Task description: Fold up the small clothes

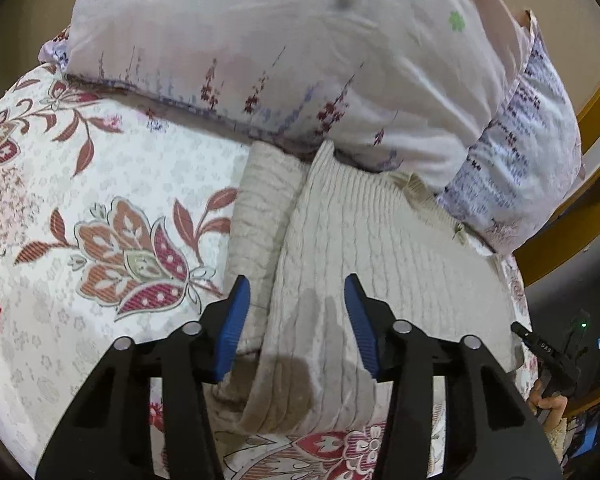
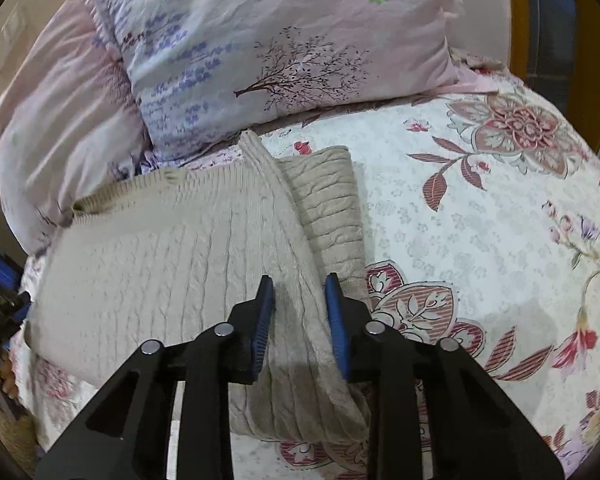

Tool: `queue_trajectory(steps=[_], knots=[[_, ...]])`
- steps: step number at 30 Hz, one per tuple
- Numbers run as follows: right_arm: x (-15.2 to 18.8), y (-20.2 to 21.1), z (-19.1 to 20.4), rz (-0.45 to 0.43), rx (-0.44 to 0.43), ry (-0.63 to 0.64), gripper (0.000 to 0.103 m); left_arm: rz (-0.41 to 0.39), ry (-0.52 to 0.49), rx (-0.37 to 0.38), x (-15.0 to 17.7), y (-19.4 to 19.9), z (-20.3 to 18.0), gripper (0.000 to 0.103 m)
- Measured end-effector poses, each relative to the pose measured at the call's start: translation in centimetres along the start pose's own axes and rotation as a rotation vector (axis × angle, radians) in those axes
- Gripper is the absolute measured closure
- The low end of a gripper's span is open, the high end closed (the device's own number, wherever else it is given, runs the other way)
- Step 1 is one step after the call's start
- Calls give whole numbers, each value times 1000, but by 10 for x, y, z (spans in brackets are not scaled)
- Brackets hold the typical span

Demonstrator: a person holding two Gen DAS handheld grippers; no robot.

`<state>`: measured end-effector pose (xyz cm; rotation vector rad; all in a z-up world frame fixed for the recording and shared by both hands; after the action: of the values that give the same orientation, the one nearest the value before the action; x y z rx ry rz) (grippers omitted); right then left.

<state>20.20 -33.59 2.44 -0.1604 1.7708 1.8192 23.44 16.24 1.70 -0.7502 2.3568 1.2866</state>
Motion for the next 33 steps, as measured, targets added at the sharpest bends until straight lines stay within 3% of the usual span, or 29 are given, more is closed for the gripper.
queue_trajectory(steps=[2, 4, 7, 14, 18, 22, 28, 29, 31, 33], knots=[[1, 0, 0, 1, 11, 7, 91, 8, 1, 0, 2, -2, 0, 69], [1, 2, -1, -6, 6, 5, 93, 21, 7, 7, 3, -4, 1, 84], [3, 10, 2, -32, 11, 13, 94, 27, 3, 4, 5, -5, 2, 92], [6, 31, 3, -65, 7, -18, 94, 18, -2, 12, 8, 6, 3, 92], [12, 16, -4, -11, 36, -39, 94, 14, -11, 22, 10, 8, 2, 89], [12, 15, -3, -17, 34, -45, 94, 7, -29, 30, 13, 11, -2, 83], [11, 13, -3, -10, 30, -46, 94, 18, -64, 13, 16, 5, -6, 83], [10, 13, -3, -9, 30, -45, 94, 19, -67, 7, 16, 4, -6, 84], [10, 14, -3, -13, 28, -49, 94, 26, -76, -1, 17, 2, -7, 95], [9, 18, -4, -27, 21, -56, 94, 26, -71, 4, 18, 4, -6, 96]])
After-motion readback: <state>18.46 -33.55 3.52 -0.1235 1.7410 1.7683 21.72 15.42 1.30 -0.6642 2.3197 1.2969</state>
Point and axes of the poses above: each gripper's, at about its wrist camera, not at the fingertips, and y roughly against the way its jaws point, z to its left, x to its underside, the point moved 1 cm from there along -y, roughly the way its jaws point, and after that the axes turned 6 degrees about x, right-handed, at the moved point
